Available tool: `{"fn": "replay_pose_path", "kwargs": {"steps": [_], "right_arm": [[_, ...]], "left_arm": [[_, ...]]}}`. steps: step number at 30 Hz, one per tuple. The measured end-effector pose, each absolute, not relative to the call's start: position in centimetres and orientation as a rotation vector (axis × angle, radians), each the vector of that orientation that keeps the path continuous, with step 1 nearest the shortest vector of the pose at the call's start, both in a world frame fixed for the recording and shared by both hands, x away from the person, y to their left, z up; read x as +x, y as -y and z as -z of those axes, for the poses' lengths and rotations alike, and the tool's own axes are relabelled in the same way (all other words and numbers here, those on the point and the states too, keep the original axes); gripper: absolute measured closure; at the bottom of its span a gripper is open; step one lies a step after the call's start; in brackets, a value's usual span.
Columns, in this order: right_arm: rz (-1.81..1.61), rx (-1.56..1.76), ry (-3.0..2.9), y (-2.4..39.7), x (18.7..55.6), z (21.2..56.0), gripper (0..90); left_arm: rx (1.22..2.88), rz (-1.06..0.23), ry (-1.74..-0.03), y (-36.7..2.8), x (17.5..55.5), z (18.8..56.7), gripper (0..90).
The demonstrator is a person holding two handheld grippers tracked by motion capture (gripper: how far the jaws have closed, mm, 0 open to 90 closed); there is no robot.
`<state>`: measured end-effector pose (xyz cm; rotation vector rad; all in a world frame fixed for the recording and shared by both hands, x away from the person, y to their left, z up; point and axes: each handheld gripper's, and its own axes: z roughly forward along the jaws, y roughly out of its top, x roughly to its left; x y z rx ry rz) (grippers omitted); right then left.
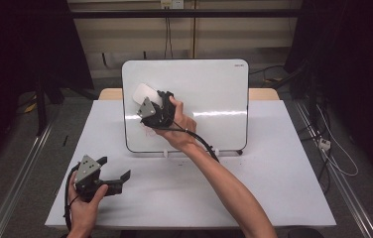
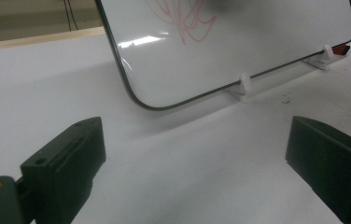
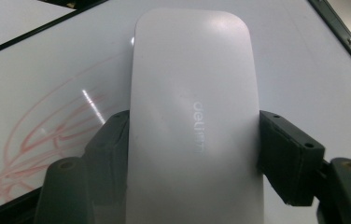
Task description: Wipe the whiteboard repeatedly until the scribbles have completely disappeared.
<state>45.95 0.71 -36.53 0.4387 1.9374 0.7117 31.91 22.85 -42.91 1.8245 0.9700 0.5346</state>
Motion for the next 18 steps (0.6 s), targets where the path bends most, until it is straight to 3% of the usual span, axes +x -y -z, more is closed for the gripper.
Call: {"fn": "replay_pose_path", "kwargs": {"steps": [18], "right_arm": [[-0.669, 0.28, -2.007, -2.2, 42.3, 40.8, 31.8]], "left_arm": [[1.834, -0.539, -0.967, -22.7, 31.9, 43.0, 4.7]]}}
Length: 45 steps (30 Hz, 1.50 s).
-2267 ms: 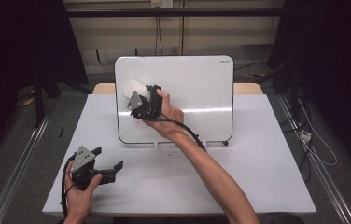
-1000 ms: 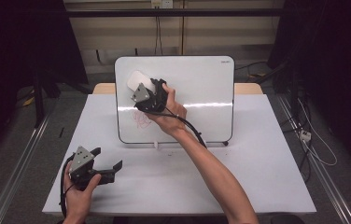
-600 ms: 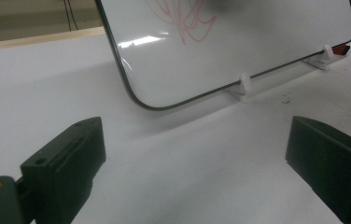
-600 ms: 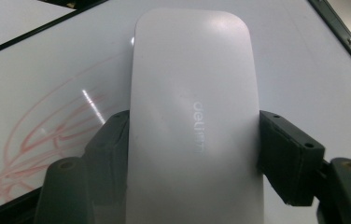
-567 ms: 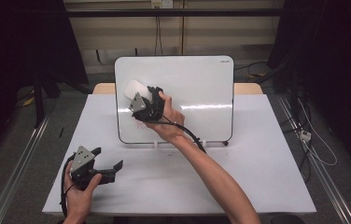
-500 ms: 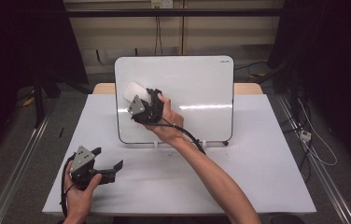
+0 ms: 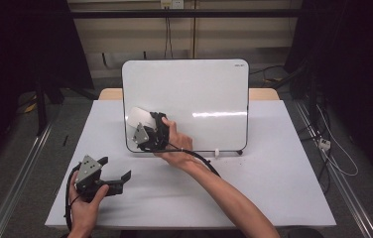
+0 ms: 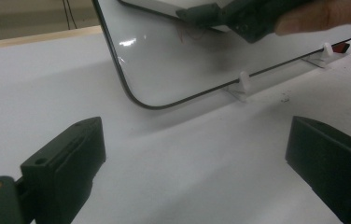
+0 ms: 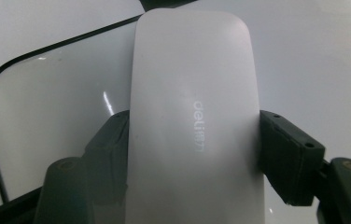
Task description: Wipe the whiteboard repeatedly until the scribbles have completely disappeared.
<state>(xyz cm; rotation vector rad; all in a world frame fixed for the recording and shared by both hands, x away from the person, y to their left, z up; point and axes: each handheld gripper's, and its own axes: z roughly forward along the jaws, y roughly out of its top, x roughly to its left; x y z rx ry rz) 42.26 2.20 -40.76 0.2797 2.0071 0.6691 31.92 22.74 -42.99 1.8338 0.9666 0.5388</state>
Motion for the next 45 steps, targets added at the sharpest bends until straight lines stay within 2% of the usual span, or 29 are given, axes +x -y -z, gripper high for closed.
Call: {"fn": "replay_pose_path", "kwargs": {"steps": [8, 23, 45], "right_arm": [[-0.69, 0.295, -2.017, -2.0, 42.9, 40.2, 31.8], [-0.702, 0.505, -1.917, 0.2, 46.7, 35.6, 31.5], [-0.643, 0.33, -1.968, -2.0, 43.2, 39.9, 31.3]], "left_arm": [[1.839, -0.531, -0.966, -22.6, 31.9, 43.1, 4.7], [1.824, -0.538, -0.976, -23.0, 31.8, 43.0, 4.8], [1.828, -0.545, -0.973, -22.8, 31.9, 42.9, 4.7]]}}
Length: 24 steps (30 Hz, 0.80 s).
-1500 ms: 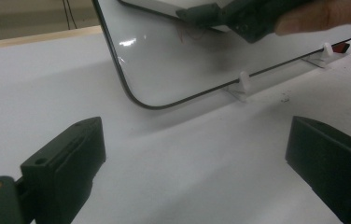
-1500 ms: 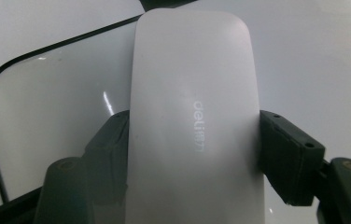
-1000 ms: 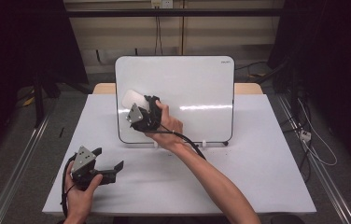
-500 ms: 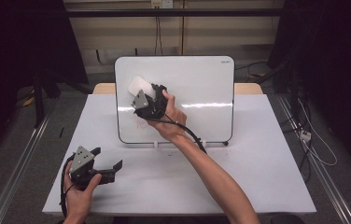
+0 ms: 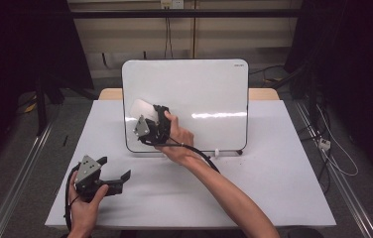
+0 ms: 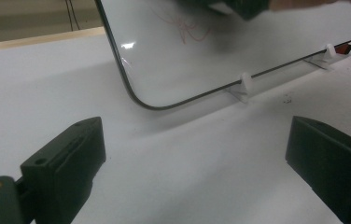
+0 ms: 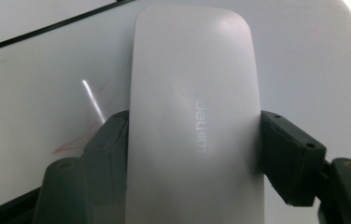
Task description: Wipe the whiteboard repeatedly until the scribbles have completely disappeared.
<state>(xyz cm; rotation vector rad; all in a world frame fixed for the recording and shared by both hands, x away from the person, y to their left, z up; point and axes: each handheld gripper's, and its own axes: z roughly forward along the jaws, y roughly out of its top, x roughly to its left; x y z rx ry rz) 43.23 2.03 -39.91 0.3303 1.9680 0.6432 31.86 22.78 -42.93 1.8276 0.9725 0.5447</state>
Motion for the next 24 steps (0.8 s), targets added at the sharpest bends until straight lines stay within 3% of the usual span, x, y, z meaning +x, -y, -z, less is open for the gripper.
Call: {"fn": "replay_pose_path", "kwargs": {"steps": [15, 24], "right_arm": [[-0.663, 0.305, -2.004, -2.0, 42.2, 40.6, 31.6], [-0.695, 0.436, -1.944, -0.4, 45.0, 37.5, 31.6]], "left_arm": [[1.829, -0.549, -0.972, -22.9, 31.9, 42.9, 4.8], [1.83, -0.548, -0.976, -23.0, 31.9, 42.9, 4.7]]}}
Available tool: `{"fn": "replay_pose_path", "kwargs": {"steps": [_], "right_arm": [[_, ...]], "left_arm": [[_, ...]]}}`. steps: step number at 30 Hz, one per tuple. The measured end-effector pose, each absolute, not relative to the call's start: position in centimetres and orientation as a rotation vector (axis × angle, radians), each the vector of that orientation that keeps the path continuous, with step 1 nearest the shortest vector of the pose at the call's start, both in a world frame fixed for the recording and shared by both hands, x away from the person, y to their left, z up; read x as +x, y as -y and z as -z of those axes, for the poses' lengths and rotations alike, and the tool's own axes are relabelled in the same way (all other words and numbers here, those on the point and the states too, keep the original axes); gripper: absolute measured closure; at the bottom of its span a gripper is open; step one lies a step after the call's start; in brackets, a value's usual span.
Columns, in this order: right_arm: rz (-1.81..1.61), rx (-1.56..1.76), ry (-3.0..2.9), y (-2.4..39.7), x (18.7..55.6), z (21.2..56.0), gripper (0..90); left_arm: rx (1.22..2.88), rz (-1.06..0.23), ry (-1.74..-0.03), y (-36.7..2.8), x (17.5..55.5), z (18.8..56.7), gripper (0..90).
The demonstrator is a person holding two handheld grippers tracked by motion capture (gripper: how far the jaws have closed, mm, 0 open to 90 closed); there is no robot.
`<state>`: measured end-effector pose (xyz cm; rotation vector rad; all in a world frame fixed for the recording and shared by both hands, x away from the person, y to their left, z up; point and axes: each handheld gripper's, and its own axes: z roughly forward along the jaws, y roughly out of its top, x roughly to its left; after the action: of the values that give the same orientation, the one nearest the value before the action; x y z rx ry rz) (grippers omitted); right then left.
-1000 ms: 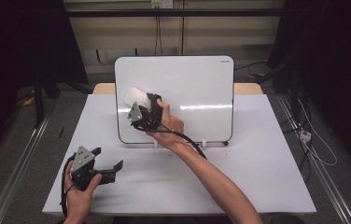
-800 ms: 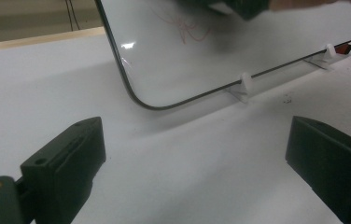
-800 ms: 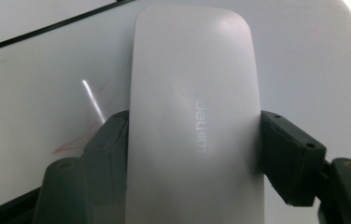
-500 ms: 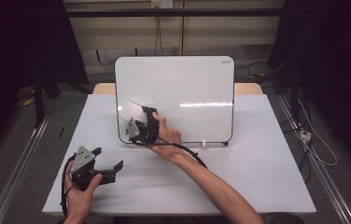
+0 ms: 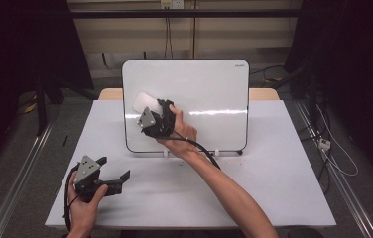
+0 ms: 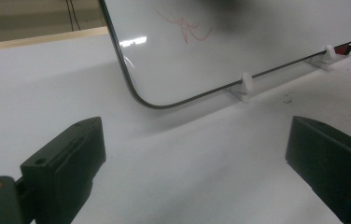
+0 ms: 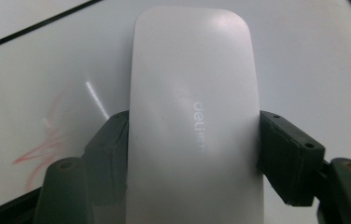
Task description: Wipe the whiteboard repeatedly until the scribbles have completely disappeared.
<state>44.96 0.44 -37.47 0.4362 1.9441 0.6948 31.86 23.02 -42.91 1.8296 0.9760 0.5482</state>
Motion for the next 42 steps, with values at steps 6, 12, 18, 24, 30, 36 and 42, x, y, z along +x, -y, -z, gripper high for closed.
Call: {"fn": "replay_pose_path", "kwargs": {"steps": [6, 12, 18, 24, 30, 36, 42], "right_arm": [[-0.667, 0.437, -1.916, -0.8, 44.7, 37.9, 31.3], [-0.613, 0.336, -1.955, -1.8, 43.3, 39.7, 31.1], [-0.579, 0.235, -1.987, -2.6, 41.6, 41.9, 31.0], [-0.542, 0.135, -2.011, -2.5, 40.4, 43.2, 31.0], [-0.51, 0.053, -2.054, -1.6, 39.5, 43.9, 31.1], [-0.521, 0.087, -2.051, -0.8, 39.6, 43.4, 31.1], [-0.573, 0.243, -1.988, 0.7, 41.6, 41.2, 30.9]], "left_arm": [[1.835, -0.551, -0.971, -23.0, 31.9, 42.8, 4.8], [1.83, -0.548, -0.972, -22.8, 31.8, 42.9, 4.7], [1.837, -0.549, -0.97, -22.8, 31.8, 42.9, 4.7], [1.839, -0.548, -0.968, -22.8, 31.8, 42.9, 4.7], [1.842, -0.547, -0.973, -22.7, 31.9, 43.0, 4.7], [1.837, -0.554, -0.972, -22.8, 31.9, 42.9, 4.7], [1.836, -0.55, -0.97, -22.8, 31.9, 42.9, 4.8]]}}
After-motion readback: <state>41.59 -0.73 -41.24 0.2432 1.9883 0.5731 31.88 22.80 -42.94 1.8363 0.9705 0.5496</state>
